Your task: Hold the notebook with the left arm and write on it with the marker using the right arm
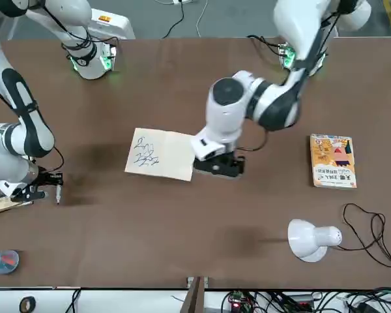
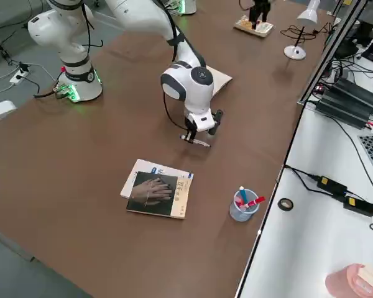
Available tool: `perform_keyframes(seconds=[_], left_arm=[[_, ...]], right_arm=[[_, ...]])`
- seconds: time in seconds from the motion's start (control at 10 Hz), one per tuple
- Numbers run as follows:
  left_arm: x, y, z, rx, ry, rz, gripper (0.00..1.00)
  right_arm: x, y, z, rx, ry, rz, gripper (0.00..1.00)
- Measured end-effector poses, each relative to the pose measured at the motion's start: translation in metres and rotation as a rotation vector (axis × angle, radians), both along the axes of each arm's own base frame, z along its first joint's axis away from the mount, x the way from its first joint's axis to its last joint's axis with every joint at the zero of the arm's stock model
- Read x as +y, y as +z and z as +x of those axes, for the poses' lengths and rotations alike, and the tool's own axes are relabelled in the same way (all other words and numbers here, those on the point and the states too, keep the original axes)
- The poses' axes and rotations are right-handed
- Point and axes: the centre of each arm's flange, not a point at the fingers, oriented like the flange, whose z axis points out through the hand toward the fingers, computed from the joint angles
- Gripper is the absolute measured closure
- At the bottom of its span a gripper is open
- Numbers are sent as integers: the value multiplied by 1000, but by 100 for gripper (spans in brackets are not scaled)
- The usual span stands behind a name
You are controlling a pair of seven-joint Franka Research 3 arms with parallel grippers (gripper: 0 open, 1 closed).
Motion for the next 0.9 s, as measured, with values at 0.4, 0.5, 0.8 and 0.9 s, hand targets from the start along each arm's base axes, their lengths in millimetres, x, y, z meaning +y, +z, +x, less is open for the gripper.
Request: perform_keyframes(seconds=[0.4, 0.5, 0.8, 0.9], left_arm=[[53, 53, 8, 33, 45, -36, 0], [62, 61, 9, 40, 59, -43, 0], [96, 81, 12, 72, 97, -45, 0], [114, 86, 16, 83, 106, -41, 0]], right_arm=[[-8, -4, -2, 7, -12, -2, 79], [-10, -4, -2, 7, -15, -2, 71], [-13, -4, -2, 6, -21, -3, 43], [-15, -4, -2, 6, -23, -3, 37]])
